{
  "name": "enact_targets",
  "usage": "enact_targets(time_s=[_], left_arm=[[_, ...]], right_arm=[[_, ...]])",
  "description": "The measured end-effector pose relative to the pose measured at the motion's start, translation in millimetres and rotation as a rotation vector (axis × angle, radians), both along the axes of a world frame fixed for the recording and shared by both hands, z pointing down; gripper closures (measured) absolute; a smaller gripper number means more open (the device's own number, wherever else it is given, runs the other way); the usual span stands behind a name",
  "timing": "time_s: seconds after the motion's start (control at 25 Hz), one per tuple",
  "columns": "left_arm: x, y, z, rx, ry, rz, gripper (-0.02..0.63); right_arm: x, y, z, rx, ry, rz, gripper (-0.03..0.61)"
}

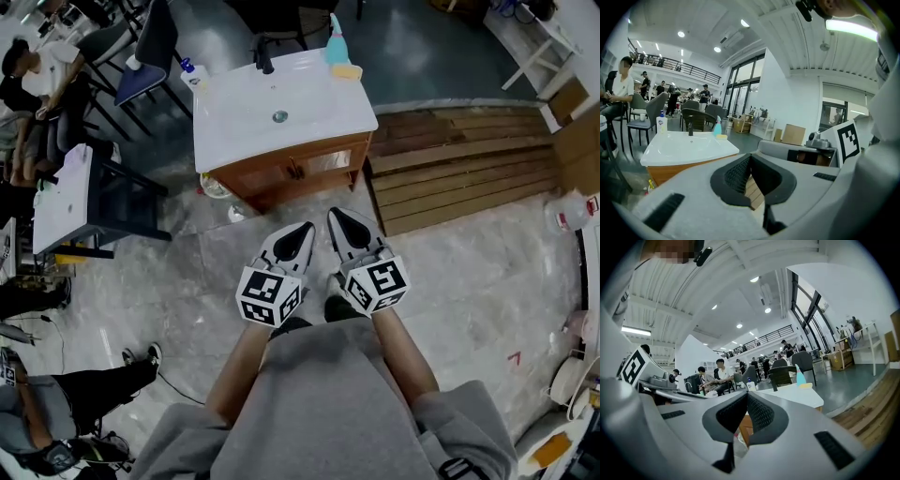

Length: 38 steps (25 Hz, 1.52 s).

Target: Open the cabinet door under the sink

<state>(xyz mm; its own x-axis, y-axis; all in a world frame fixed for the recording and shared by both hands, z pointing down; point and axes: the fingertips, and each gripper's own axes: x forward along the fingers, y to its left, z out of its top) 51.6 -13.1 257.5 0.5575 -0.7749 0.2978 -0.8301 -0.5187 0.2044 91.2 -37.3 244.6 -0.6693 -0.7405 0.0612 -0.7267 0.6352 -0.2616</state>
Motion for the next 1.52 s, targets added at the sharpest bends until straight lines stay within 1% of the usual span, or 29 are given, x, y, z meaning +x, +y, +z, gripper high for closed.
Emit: enact_targets(time_s=[0.12, 0.28, 0.4, 0.52, 0.68, 0.92, 1.08, 1.24, 1.36, 1.52], left_arm=[[-1, -21, 6, -0.005, -0.042, -0.007, 0.604], [-9, -38, 21, -0.036, -0.089, -0.011, 0.604], [-15, -59, 35, -0.068, -0.109, -0.011, 0.604], [-20, -81, 49, -0.086, -0.117, 0.023, 0.604], [-29, -105, 77, -0.113, -0.125, 0.088, 0.604], [-55, -140, 124, -0.169, -0.134, 0.174, 0.604], [-70, -164, 154, -0.181, -0.149, 0.242, 0.604], [-78, -174, 178, -0.193, -0.143, 0.32, 0.604], [-84, -181, 201, -0.21, -0.148, 0.349, 0.604], [-86, -191, 232, -0.232, -0.155, 0.352, 0.604]], right_arm=[[0, -23, 8, -0.012, -0.019, -0.012, 0.57], [0, -43, 25, -0.056, -0.062, 0.008, 0.571], [-5, -60, 37, -0.093, -0.077, 0.023, 0.571], [-11, -78, 50, -0.116, -0.076, 0.05, 0.571], [-16, -99, 71, -0.143, -0.07, 0.134, 0.571], [-24, -127, 110, -0.202, -0.056, 0.31, 0.57], [-31, -145, 135, -0.221, -0.033, 0.405, 0.571], [-38, -148, 156, -0.237, -0.026, 0.495, 0.57], [-46, -149, 177, -0.251, -0.023, 0.534, 0.57], [-55, -153, 207, -0.277, -0.025, 0.535, 0.571]])
